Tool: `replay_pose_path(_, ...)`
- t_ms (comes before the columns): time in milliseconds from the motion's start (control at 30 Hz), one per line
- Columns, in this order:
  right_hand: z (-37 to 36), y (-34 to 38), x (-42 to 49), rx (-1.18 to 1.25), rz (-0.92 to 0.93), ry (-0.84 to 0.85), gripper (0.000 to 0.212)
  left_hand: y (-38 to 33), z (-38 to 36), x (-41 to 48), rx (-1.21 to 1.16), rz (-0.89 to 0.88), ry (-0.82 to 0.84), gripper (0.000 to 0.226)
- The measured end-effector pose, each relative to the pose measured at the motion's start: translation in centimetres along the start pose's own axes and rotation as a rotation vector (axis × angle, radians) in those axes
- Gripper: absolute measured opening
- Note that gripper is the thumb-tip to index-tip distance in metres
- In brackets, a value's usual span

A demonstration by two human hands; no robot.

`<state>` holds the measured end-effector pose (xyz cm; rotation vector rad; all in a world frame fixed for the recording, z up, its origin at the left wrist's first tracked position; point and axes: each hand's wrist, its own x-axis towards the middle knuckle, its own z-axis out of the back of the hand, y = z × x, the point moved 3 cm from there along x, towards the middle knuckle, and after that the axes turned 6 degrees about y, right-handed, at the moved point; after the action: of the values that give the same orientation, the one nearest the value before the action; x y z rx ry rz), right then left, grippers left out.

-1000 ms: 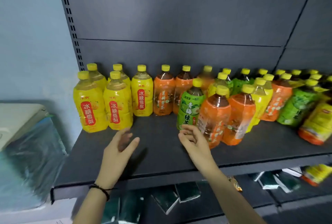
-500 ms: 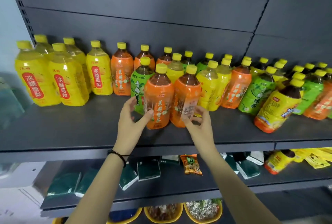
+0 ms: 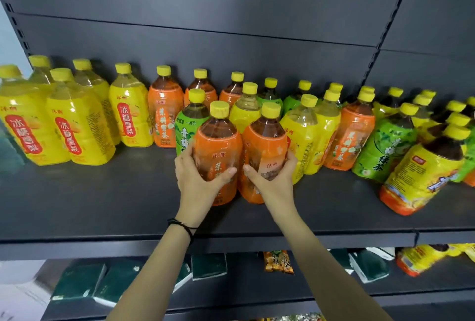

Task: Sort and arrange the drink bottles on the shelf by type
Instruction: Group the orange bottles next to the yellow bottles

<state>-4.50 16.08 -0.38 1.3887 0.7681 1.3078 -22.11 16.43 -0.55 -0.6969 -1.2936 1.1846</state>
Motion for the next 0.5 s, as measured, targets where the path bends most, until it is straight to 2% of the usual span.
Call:
replay_pose_path(100,0.6,-0.5,0.4,-0.017,0.015,0.005,0.094,0.2,0.2,0.6,0.024,0.025,-0.006,0.110)
replay_pose_path(167,1.2,-0.8,0.5,0.011,0.002,0.057,0.093,0.2,0.4,0.6,0.016,0.017,0.010,0.104)
replay_pose_path(333,3.0,-0.6,0.7,0.150,-0.065,0.312,0.079,0.5,0.5,0.5,-0.028,0.028,0.006,0.094)
replay_pose_path(500,3.7,-0.4,0.5,0.187,-0.153,0.476,0.078,-0.5,0.1,-1.2,-0.271,0.045,0.086,0.080)
